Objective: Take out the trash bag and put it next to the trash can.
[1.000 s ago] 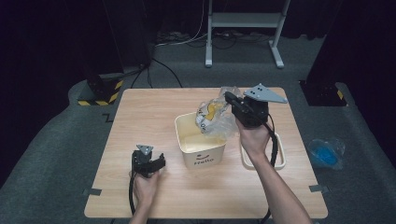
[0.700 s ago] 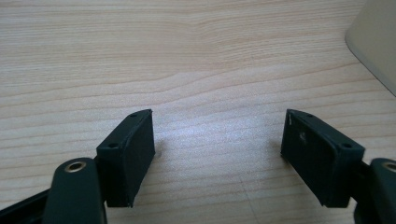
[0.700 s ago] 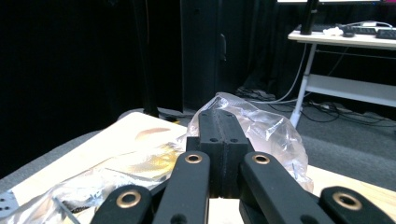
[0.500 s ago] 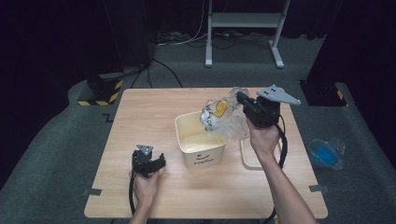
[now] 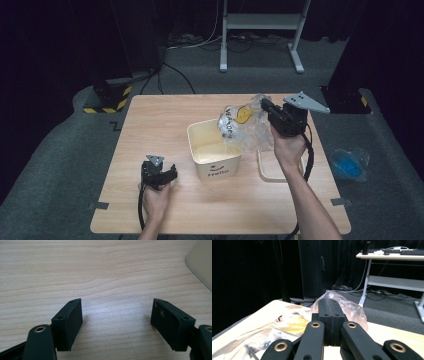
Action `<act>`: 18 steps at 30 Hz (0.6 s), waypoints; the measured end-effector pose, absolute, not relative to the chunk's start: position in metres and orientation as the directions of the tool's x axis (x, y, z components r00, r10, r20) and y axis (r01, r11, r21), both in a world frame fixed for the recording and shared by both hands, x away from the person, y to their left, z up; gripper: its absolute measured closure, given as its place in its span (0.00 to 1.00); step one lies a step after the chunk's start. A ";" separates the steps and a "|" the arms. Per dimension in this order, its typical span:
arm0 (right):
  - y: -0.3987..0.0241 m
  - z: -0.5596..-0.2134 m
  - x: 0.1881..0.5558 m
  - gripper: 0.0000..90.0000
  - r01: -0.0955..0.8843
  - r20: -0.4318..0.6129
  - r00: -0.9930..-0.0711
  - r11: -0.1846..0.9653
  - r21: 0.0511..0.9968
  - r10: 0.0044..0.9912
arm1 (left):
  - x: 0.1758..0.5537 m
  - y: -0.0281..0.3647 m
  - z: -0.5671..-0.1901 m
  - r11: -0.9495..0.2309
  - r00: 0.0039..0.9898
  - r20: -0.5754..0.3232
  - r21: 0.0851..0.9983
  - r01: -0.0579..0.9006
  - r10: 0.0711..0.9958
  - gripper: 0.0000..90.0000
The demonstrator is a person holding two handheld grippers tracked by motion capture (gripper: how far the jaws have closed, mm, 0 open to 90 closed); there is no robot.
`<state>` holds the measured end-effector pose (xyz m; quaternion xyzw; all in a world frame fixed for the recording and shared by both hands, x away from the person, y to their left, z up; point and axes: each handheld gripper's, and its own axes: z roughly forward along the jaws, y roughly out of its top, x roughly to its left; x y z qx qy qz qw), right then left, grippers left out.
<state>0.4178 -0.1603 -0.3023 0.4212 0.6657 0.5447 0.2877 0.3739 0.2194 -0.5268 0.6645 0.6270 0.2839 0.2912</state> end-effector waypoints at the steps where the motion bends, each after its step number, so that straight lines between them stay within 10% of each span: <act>1: -0.162 -0.303 0.418 1.00 0.249 0.080 -0.478 0.047 0.967 0.875 | 0.374 0.219 -0.527 -0.044 0.053 0.012 0.743 0.668 0.999 0.28; 18: -0.176 -0.305 0.421 1.00 0.253 0.080 -0.449 0.041 0.967 0.890 | 0.374 0.219 -0.527 -0.049 0.059 0.014 0.744 0.667 0.998 0.28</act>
